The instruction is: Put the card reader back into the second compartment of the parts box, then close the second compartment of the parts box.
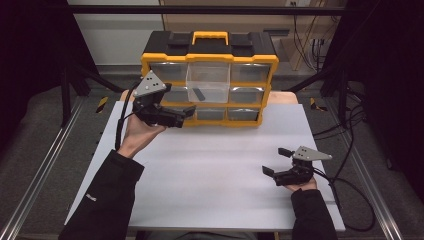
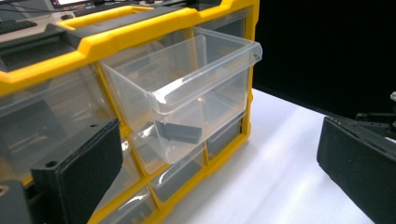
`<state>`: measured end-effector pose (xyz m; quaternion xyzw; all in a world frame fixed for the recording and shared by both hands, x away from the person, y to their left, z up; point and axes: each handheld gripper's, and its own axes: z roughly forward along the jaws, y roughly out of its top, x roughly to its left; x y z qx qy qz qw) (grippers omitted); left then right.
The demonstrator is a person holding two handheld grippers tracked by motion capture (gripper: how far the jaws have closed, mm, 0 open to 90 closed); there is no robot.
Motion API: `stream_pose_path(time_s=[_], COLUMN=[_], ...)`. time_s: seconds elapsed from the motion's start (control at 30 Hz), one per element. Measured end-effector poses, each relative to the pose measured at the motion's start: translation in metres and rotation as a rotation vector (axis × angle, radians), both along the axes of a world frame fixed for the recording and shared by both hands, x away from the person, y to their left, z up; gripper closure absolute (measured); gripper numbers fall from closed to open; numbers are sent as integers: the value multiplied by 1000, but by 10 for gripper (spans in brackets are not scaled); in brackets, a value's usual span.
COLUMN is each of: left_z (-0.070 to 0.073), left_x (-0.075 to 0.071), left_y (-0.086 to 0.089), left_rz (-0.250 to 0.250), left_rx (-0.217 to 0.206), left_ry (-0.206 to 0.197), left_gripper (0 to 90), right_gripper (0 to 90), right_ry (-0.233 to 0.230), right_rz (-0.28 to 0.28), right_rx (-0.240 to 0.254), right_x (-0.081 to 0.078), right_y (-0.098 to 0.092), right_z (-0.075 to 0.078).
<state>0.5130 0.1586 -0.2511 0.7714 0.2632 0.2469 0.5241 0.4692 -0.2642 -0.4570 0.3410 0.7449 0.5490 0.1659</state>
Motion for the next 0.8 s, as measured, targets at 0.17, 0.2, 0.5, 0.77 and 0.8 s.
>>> stream_pose_path(time_s=[0.17, 0.2, 0.5, 0.77, 0.8], left_z=[-5, -6, -12, -18, -19], left_x=[0, 0, -2, -2, -2], left_y=[-1, -1, -4, -8, -9], left_rz=[0, 1, -16, -28, -28], left_rx=[1, 4, -5, 13, 14], left_ry=[3, 3, 12, 29, 29], left_gripper=[0, 0, 18, 80, 87], right_gripper=[1, 1, 1, 1, 1], right_ry=[0, 0, 2, 3, 4], right_rz=[0, 0, 1, 1, 0], right_rx=[-1, 0, 1, -1, 1], right_x=[0, 0, 0, 0, 0], right_y=[0, 0, 0, 0, 0], right_z=[0, 0, 0, 0, 0])
